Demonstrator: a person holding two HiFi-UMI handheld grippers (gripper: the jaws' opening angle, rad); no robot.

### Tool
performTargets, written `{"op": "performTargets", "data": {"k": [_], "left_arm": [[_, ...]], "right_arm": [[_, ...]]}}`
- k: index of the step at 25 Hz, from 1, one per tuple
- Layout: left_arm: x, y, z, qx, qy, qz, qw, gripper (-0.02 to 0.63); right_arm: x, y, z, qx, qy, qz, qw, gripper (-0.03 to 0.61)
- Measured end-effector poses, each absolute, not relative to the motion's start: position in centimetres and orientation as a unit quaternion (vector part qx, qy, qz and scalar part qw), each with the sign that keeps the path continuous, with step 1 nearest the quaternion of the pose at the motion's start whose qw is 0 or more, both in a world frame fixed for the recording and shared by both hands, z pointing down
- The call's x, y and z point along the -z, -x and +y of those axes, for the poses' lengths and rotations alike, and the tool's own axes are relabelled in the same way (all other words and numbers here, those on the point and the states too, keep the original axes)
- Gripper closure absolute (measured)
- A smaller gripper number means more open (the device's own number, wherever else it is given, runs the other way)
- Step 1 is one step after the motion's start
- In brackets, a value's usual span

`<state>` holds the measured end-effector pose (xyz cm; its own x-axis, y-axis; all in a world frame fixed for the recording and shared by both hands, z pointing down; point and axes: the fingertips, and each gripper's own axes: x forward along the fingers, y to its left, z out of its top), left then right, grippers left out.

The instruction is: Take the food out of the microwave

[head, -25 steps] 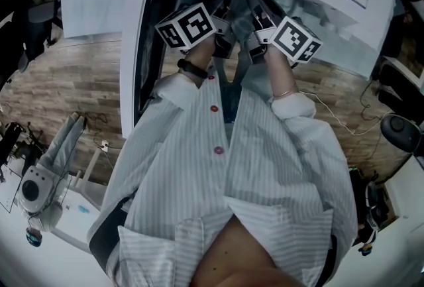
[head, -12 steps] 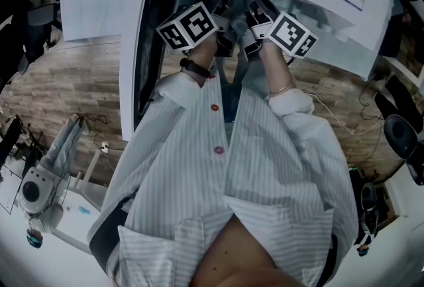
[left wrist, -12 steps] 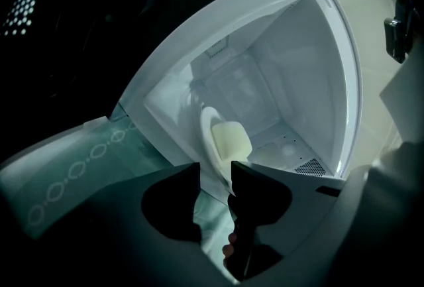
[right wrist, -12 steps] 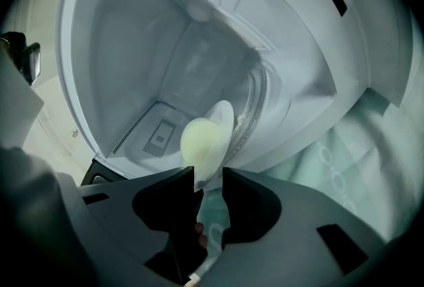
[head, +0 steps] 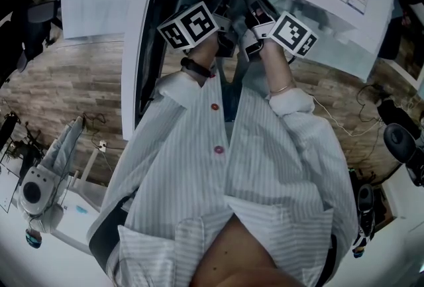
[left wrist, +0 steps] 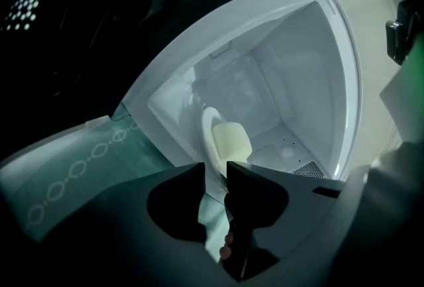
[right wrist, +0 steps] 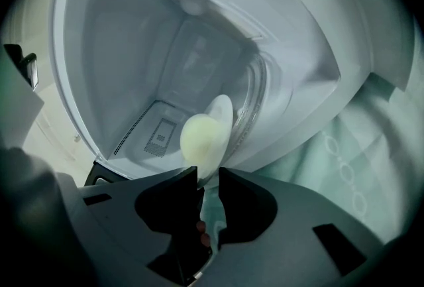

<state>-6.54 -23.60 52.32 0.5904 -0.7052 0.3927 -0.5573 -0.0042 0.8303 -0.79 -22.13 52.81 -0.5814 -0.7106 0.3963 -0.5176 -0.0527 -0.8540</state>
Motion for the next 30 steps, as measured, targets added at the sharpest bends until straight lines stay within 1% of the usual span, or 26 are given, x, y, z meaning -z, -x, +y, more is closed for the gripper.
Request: {"op": "performTargets", "data": {"k": [3,13,20,30], "left_arm": [[-52.0,6.3,-23.7,0.062,-0.712,-0.447,0.538,0.528],[-51.6,6.3,-23.3,0.07,-0.71,-0.438,0.547,0.535],[-51.6,6.6,-22.2,0.073,-0.71,-0.433,0.55,0.541],[-51.5,6.7,-20.9,0.071,-0.712,-0.433,0.548,0.545]], "right_arm": [[-52.8,0.8,-22.1,0.571,0.45,0.681,0.088,0.462],[-52.3,0.9,-21.7,0.581,0.446,0.671,0.112,0.489],[-52.3,1.2,-20.6,0.585,0.443,0.668,0.122,0.492],[-52.3,1.3,-19.2,0.588,0.439,0.669,0.117,0.494]]}}
